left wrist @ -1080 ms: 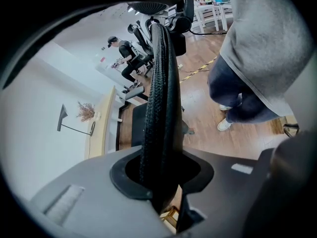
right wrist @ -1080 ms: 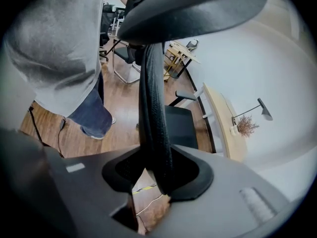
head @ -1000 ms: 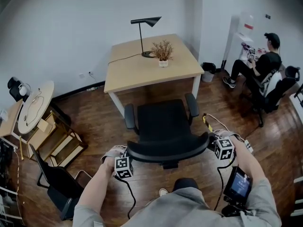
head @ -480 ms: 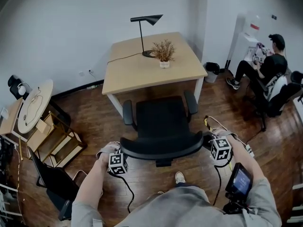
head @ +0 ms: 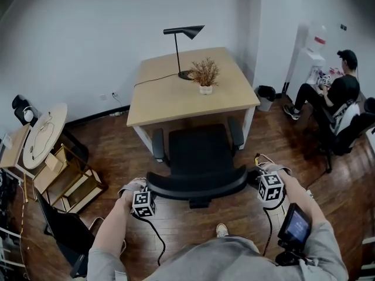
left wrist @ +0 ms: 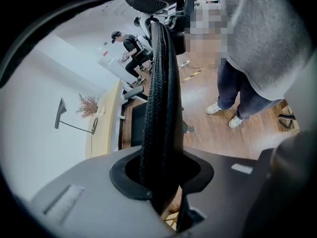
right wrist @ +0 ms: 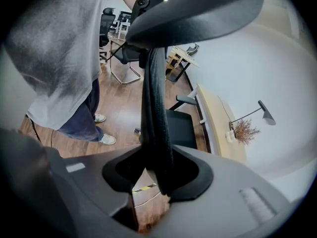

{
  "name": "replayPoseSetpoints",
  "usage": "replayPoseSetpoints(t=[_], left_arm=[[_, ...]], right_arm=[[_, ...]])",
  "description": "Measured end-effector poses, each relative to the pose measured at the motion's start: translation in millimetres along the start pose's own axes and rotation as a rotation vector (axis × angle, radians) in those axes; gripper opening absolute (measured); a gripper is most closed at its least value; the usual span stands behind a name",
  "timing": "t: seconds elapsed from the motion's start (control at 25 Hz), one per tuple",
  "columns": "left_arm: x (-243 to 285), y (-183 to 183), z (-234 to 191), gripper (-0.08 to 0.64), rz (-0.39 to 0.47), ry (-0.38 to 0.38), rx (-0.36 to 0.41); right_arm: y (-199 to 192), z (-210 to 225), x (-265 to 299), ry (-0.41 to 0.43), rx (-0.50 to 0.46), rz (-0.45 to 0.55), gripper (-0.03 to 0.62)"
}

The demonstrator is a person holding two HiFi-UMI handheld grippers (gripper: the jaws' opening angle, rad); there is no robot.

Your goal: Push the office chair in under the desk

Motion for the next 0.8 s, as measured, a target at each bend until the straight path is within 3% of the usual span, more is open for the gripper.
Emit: replayPoseSetpoints(t=[0.8], left_arm=[[35.4, -12.2, -69.6, 0.086, -0.025, 0.024, -0.062]], right_arm=[[-34.0, 91.0, 26.4, 0.056, -0.058, 0.065, 0.146]])
Point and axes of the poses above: the fingertips, and each gripper's own axes: x forward along the fingers, z to its right, y out of its top, the point moved 4 cm from there along -x, backward along the fingers, and after that the axes turned 14 degrees about z, right-handed, at the moved point
